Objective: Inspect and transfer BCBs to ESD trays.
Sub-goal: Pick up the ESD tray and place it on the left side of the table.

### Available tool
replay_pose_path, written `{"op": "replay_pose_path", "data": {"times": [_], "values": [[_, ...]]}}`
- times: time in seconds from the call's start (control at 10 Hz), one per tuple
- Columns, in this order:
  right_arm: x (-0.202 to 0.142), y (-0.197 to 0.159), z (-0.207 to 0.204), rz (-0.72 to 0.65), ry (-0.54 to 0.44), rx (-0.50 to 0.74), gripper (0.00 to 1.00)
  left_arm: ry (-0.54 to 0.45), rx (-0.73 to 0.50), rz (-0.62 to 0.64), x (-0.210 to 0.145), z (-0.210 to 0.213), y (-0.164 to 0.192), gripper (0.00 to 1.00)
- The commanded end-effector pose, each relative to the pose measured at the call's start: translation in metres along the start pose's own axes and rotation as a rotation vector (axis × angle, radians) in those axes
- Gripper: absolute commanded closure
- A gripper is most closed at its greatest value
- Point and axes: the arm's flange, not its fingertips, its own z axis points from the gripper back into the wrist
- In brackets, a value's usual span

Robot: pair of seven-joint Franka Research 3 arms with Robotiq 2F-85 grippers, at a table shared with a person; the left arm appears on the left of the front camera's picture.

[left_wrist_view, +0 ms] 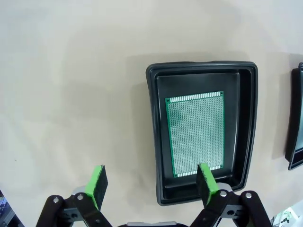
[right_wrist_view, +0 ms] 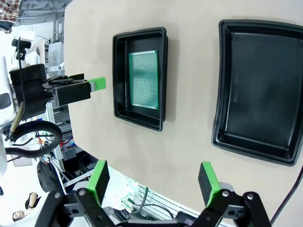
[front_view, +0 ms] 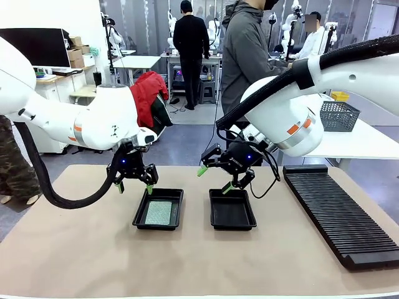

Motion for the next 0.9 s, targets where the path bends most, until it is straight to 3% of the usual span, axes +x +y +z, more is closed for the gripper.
{"op": "replay_pose_path", "data": {"times": [0.0,0.8], "values": [[0.002,0.001,-0.001,-0.007,0.000,-0.013,0.00,-0.015,0.016,0.019,0.007,-0.013,-0.005,0.00],[0.002,0.001,-0.001,-0.007,0.000,-0.013,0.00,0.035,0.001,0.035,0.014,-0.055,-0.004,0.00]]}}
